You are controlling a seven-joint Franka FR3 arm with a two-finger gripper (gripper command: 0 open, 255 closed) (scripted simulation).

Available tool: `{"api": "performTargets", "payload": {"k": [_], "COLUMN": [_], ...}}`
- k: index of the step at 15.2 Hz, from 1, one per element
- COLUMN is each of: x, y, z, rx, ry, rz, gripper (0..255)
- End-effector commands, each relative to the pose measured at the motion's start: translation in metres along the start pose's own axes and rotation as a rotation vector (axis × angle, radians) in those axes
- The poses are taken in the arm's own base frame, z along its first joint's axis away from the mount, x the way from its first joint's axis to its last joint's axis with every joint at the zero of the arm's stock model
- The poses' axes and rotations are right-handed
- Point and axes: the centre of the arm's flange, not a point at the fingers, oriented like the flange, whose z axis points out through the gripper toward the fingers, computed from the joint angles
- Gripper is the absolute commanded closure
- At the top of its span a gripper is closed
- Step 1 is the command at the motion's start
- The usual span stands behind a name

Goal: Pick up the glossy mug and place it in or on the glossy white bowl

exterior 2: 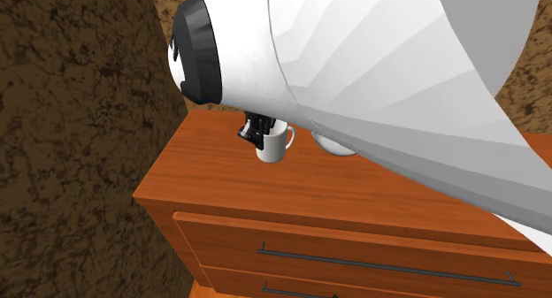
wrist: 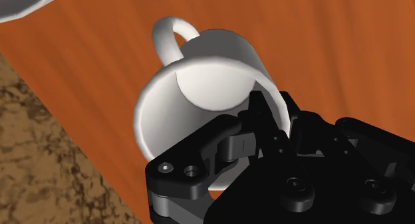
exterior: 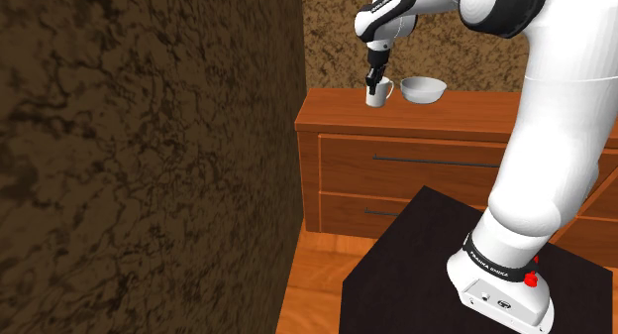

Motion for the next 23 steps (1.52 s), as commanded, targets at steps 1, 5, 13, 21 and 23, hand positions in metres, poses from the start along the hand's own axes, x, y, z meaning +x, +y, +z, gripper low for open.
{"api": "performTargets", "payload": {"k": [1, 5, 13, 21, 23], "x": [0.0, 0.001, 0.003, 0.006, 0.006], "y": [0.0, 0.002, 0.005, 0.008, 0.008], "z": [-0.01, -0.031, -0.074, -0.116, -0.126], "rx": [0.0, 0.0, 0.0, 0.0, 0.0], "ry": [0.0, 0.0, 0.0, 0.0, 0.0], "rz": [0.0, 0.0, 0.0, 0.0, 0.0], "gripper": [255, 255, 255, 255, 255]}}
